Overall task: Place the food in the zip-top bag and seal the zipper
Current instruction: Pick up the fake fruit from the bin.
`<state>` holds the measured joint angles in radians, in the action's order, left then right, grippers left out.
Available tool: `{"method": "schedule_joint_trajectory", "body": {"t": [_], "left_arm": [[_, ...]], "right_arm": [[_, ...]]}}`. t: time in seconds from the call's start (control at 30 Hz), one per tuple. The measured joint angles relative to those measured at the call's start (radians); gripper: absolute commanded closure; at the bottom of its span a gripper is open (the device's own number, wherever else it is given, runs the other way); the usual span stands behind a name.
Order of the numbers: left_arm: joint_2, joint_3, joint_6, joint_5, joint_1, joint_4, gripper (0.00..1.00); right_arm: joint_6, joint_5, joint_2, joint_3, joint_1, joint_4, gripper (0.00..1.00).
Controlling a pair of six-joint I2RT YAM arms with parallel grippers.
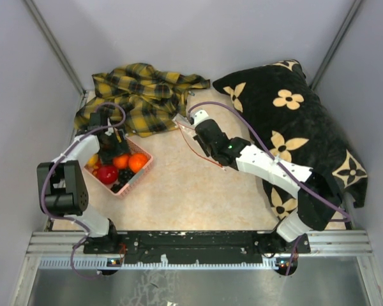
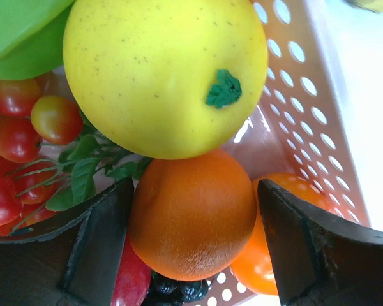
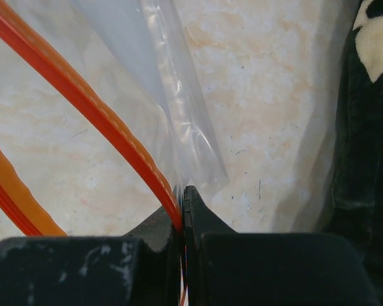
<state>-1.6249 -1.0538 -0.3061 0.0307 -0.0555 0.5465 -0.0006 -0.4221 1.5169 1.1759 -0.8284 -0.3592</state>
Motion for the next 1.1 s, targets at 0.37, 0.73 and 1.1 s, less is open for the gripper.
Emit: {"method": "schedule_joint_trajectory", "body": {"t": [0.37,0.73,1.1], "left_arm": [[0.079,0.025,-0.047,0.108,0.088,-0.005,0.37],[0.303,0.092,-0.08,0.112,0.089,-0.016,0.5],[0.535,0.131,-0.24,0.228,0.235,-0.108,0.52]], "right_arm": [[0.0,-0.018,0.0,-0.005,0.0,-0.004,1.0],[0.001,-0.026,0.0,-0.004,0.0,-0.01,1.0],[0.029,-0.056,0.025,0.068,-0.038,-0.078,1.0]]}}
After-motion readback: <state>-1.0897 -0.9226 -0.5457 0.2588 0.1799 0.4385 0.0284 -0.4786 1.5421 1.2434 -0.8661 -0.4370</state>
